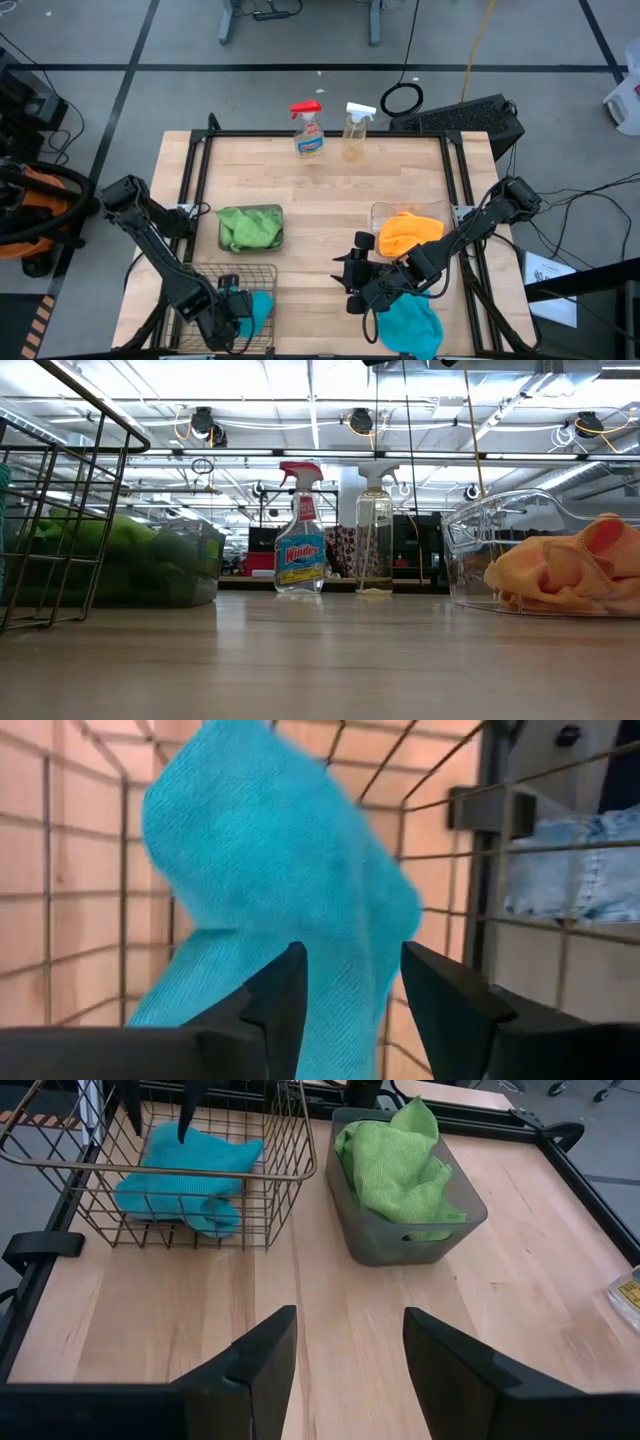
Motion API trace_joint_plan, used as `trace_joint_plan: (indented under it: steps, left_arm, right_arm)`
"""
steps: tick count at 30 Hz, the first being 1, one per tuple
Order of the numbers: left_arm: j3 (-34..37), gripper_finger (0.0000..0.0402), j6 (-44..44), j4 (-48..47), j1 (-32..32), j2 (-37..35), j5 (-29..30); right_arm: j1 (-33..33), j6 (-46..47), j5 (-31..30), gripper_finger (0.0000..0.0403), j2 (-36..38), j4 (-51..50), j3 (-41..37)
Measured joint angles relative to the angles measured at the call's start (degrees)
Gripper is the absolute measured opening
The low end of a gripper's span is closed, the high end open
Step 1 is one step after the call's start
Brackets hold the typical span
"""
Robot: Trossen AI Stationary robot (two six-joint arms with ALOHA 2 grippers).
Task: Sort microfiber towel by color & place in baskets
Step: Put the top blue microfiber towel into the wire basket
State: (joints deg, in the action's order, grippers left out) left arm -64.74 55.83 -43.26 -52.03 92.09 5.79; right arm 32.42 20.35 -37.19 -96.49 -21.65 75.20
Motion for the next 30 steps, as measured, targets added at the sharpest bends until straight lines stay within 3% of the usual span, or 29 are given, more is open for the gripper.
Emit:
trace_joint_plan:
  steps: [6, 16, 19, 24, 30]
  left_arm:
    - [1.1, 0.0132, -5.5, 4.9, 0.4, 0.0, 5.6]
    - [4.8, 0.0027, -7.2, 7.6, 2.6, 3.0, 5.9]
    - [5.0, 0.0015, -7.2, 8.5, 2.6, 3.2, 7.1]
    - [3.8, 0.0014, -8.0, 4.3, 2.9, 1.0, 2.5]
    - [2.1, 0.0014, -6.8, -0.8, 2.9, -3.5, 5.0]
  right_arm:
    - [0.0, 0.0, 0.0, 0.0176, 0.0, 0.0, 0.0]
    - [4.2, 1.5, 0.9, 0.0176, 0.0, -3.4, 0.0]
    - [6.8, 6.8, 1.6, 0.0176, 0.0, -7.7, 0.0]
    - [11.1, 19.7, 4.4, 0.0176, 0.0, -16.6, 0.0]
    - [16.3, 31.9, 7.4, 0.0176, 0.0, -20.9, 0.0]
